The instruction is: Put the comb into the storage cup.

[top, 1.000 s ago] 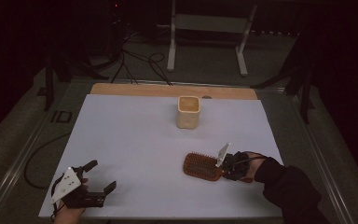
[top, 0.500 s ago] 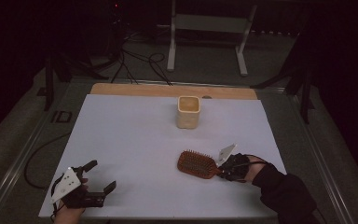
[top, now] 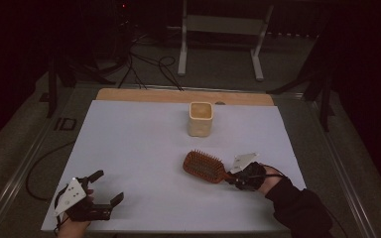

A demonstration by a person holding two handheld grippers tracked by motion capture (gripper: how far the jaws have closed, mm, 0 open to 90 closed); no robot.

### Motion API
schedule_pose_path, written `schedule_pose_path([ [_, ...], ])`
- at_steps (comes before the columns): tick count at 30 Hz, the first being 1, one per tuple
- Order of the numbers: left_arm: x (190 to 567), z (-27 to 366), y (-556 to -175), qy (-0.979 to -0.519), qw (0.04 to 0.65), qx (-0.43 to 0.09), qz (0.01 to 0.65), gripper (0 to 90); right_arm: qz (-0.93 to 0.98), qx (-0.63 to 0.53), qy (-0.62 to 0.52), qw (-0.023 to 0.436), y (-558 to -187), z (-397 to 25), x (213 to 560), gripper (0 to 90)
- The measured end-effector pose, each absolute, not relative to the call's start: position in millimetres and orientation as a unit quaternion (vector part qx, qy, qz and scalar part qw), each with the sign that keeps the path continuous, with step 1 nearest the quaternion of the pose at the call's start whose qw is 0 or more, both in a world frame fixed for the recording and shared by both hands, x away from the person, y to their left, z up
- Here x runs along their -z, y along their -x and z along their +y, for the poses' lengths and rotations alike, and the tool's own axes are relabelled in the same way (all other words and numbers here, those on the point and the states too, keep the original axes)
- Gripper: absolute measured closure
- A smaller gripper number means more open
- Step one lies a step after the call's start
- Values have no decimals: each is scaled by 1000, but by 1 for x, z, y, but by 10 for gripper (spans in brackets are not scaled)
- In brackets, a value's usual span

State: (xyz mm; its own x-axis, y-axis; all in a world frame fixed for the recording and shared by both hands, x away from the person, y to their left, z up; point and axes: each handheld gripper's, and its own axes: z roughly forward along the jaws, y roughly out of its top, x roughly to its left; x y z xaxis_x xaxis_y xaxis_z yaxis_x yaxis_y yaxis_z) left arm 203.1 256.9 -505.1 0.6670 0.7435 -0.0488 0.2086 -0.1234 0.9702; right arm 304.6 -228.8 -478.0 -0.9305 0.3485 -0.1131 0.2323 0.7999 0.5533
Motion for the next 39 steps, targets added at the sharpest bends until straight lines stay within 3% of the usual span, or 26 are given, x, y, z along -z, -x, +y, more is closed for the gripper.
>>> schedule_pose_path([
  [10,505,256,-203,-711,572,-234,336,1,886,-352,-233,192,-287,-224,468,730],
  [16,504,253,-203,-713,573,-228,335,1,862,-374,-269,212,-275,-219,465,729],
  [30,469,223,-222,-717,558,-203,364,2,826,-435,-283,220,-261,-213,471,729],
  [39,441,185,-251,-722,566,-147,370,2,821,-448,-275,220,-262,-216,470,728],
])
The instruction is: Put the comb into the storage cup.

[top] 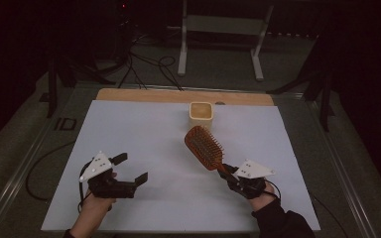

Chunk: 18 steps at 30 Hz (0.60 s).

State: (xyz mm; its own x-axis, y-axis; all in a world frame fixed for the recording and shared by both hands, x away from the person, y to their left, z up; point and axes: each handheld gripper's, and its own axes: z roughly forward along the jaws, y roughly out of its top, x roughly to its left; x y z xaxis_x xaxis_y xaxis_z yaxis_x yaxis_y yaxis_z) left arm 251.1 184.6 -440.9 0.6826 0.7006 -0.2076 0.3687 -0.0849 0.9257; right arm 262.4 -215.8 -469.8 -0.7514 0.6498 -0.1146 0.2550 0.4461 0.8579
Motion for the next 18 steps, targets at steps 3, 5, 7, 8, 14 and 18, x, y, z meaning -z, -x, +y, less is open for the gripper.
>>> schedule_pose_path([
  [3,433,173,-258,-722,567,-139,372,2,821,-448,-275,223,-262,-217,469,728],
  [5,426,166,-262,-724,567,-133,368,2,820,-446,-275,227,-262,-217,468,729],
  [7,420,159,-266,-727,568,-128,365,2,819,-446,-275,235,-261,-217,468,729],
  [8,417,155,-268,-727,570,-124,363,2,820,-448,-274,230,-262,-217,468,729],
  [14,401,132,-282,-724,580,-89,363,2,813,-455,-275,239,-260,-217,465,729],
  [18,396,116,-290,-723,585,-71,360,2,808,-456,-279,250,-259,-217,464,729],
])
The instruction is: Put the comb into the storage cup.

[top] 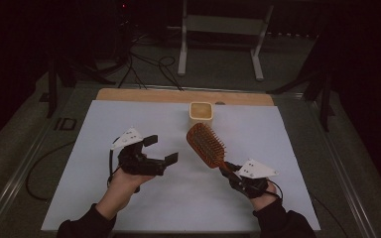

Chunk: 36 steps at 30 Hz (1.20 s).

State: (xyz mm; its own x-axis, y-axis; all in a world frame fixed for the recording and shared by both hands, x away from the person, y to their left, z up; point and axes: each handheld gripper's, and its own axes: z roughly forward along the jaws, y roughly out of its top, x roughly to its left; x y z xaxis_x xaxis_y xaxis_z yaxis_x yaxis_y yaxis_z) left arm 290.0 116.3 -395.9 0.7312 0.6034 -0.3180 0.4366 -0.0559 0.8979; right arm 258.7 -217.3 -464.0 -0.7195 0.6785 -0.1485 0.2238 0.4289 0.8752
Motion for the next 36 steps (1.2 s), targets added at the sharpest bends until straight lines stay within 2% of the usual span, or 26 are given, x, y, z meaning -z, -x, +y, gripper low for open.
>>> schedule_pose_path([
  [15,400,59,-318,-698,609,-5,375,2,798,-463,-281,263,-256,-218,463,729],
  [22,409,40,-328,-693,597,24,402,11,802,-463,-272,263,-256,-218,462,729],
  [33,421,29,-331,-667,601,39,438,306,805,-461,-267,260,-257,-217,463,728],
  [36,422,29,-331,-660,607,44,441,337,803,-463,-271,261,-257,-217,464,728],
])
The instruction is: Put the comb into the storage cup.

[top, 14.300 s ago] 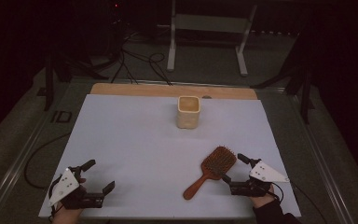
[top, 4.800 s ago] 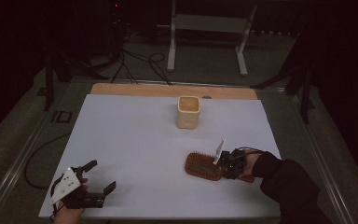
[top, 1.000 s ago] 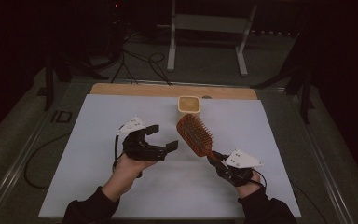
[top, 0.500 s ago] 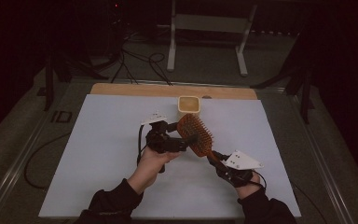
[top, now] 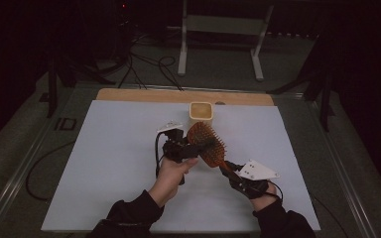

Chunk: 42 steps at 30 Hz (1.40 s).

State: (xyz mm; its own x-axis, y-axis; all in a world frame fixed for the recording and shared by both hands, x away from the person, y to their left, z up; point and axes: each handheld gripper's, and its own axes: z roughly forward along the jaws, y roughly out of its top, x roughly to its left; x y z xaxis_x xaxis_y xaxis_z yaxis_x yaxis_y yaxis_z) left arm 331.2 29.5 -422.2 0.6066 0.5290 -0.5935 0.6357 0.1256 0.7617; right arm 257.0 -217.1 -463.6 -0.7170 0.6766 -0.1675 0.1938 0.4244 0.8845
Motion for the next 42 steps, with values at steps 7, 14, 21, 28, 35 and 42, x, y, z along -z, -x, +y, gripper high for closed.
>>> schedule_pose_path([
  [7,419,31,-332,-647,623,64,435,422,797,-469,-272,266,-256,-217,464,727],
  [14,413,30,-333,-655,624,75,420,505,796,-470,-271,269,-255,-218,464,726],
  [21,411,30,-335,-658,627,80,410,542,792,-475,-276,266,-255,-218,465,724],
  [28,405,27,-333,-664,628,75,399,554,785,-488,-275,266,-256,-220,465,712],
  [35,399,26,-333,-669,628,59,392,560,790,-481,-278,260,-259,-222,467,391],
  [42,385,31,-333,-674,630,39,384,559,790,-485,-289,238,-263,-227,468,233],
])
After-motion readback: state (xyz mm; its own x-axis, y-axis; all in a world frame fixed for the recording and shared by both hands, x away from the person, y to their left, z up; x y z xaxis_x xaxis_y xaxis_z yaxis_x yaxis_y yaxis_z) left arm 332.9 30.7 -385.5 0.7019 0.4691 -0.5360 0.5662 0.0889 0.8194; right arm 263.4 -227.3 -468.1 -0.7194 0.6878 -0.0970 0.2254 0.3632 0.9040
